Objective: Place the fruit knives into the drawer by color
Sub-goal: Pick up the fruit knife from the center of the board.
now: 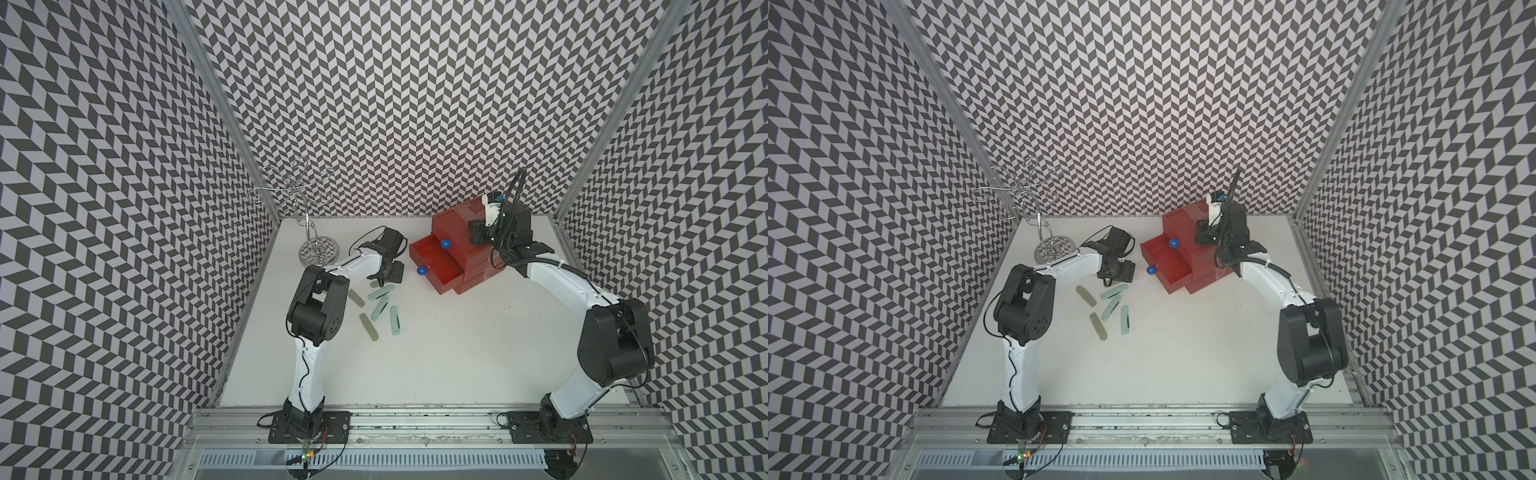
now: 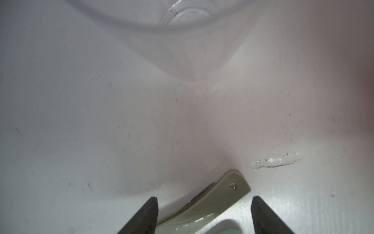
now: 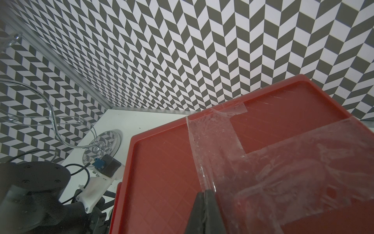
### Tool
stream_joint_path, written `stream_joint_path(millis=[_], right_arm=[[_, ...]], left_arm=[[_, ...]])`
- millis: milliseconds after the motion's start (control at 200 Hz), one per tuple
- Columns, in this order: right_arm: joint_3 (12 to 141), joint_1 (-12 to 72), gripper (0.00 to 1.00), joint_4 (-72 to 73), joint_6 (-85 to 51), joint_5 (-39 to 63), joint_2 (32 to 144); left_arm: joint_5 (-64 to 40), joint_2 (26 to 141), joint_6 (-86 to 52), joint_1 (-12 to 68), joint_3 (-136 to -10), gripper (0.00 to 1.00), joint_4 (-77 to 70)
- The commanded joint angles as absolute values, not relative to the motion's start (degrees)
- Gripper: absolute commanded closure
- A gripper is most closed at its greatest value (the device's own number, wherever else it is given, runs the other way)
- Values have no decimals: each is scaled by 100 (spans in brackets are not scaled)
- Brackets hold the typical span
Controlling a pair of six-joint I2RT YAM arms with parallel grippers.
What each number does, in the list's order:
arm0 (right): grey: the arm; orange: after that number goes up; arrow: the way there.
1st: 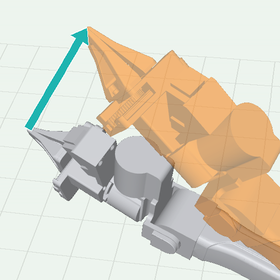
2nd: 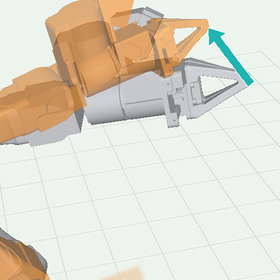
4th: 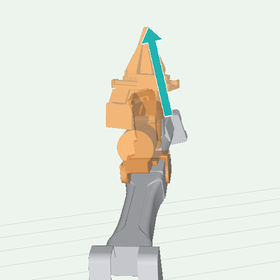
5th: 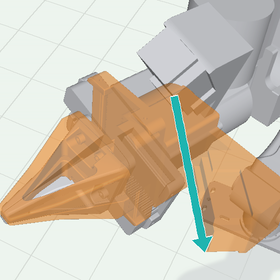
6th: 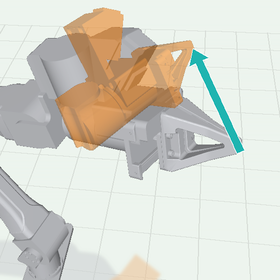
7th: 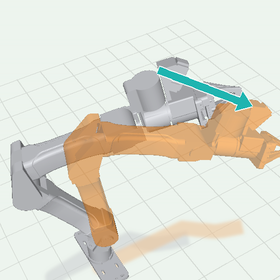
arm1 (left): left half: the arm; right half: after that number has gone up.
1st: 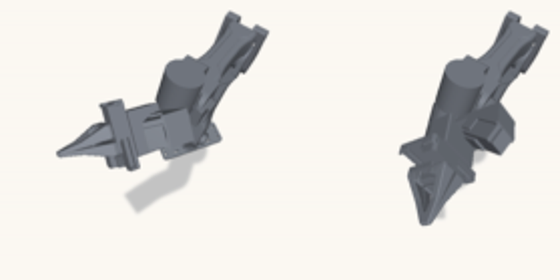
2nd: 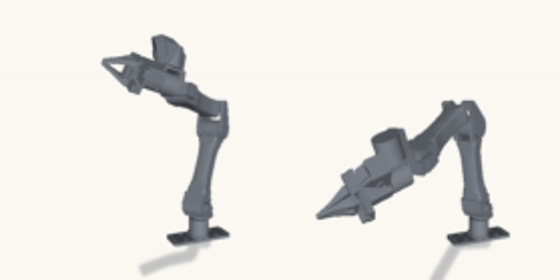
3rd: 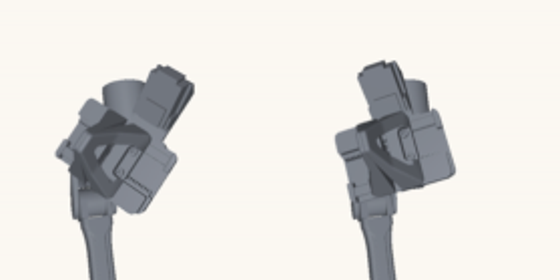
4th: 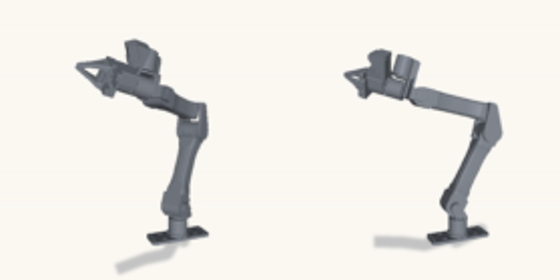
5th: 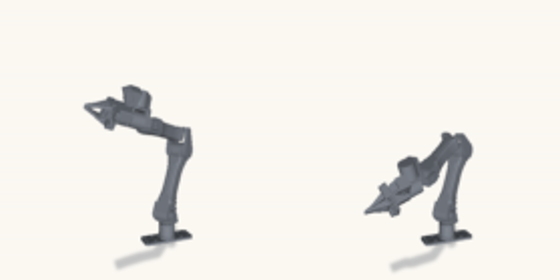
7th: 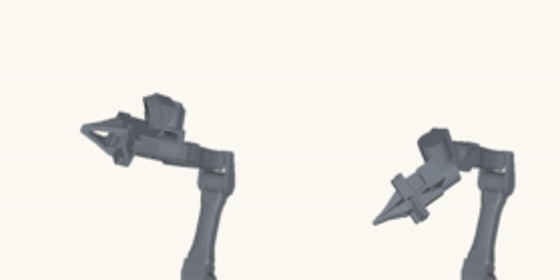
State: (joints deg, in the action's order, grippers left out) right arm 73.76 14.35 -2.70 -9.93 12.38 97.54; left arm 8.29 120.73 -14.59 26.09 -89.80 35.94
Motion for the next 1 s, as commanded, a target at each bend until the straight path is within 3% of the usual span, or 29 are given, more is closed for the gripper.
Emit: stream_joint_path(millis=[0, 621, 996], right_arm=[[6705, 1512, 100, -2054, -1150, 1450, 10753], [6706, 1512, 100, -2039, -1159, 1459, 10776], [6704, 1519, 100, -2029, -1152, 1459, 10794]], left_arm=[[914, 12221, -1399, 2562, -8913, 26, 3683], [650, 12147, -1748, 2007, -8493, 27, 3549], [495, 12069, -1977, 1940, -8360, 35, 3595]])
